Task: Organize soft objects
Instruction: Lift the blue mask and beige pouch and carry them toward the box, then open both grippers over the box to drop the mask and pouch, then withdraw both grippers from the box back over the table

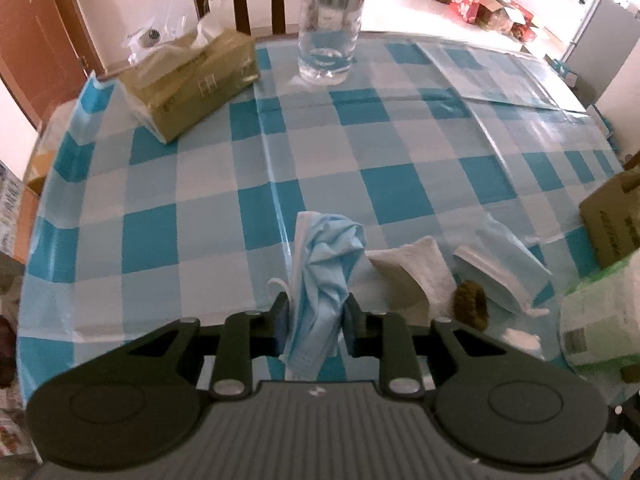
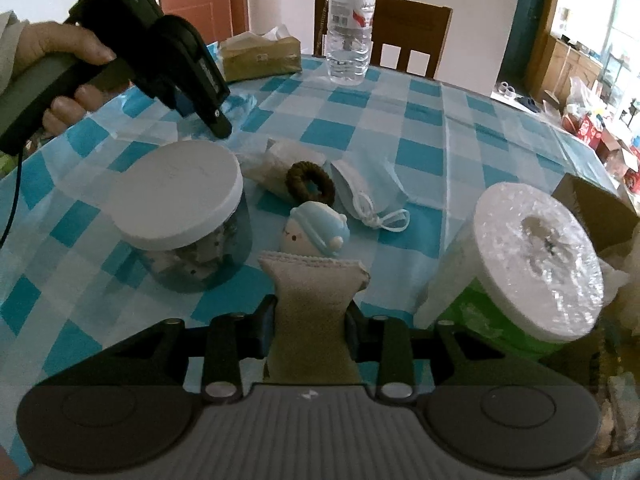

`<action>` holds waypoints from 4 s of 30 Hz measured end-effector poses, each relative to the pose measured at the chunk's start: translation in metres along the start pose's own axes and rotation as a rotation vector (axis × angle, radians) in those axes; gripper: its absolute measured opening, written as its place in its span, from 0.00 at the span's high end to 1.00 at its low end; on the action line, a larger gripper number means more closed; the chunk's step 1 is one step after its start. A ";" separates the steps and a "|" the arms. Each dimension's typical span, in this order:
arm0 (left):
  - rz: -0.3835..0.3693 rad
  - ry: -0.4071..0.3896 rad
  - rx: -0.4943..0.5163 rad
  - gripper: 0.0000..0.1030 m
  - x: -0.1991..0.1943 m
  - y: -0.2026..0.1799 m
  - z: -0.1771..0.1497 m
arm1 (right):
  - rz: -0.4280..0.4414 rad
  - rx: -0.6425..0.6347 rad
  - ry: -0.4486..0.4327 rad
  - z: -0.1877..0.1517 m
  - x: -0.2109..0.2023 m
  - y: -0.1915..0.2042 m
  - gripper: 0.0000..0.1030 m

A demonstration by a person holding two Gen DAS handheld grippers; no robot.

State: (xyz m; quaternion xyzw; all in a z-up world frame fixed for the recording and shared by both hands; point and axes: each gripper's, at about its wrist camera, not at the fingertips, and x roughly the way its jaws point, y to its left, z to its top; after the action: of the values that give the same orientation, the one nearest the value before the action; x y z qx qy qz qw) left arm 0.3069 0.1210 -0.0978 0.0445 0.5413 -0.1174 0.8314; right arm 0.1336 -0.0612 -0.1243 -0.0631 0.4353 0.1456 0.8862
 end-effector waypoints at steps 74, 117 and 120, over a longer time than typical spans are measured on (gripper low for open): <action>-0.185 -0.178 0.359 0.09 -0.084 -0.385 -0.045 | -0.115 0.036 -0.098 -0.078 -0.162 -0.286 0.01; -0.066 -0.242 0.167 0.03 -0.095 -0.216 -0.124 | -0.129 0.115 -0.041 -0.051 -0.132 -0.151 0.00; -0.049 -0.234 0.143 0.03 -0.092 -0.203 -0.127 | -0.107 0.097 -0.035 -0.050 -0.128 -0.141 0.00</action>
State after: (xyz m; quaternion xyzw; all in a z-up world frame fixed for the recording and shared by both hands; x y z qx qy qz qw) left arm 0.1089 -0.0368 -0.0548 0.0762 0.4318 -0.1804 0.8805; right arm 0.0662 -0.2333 -0.0563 -0.0406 0.4223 0.0777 0.9022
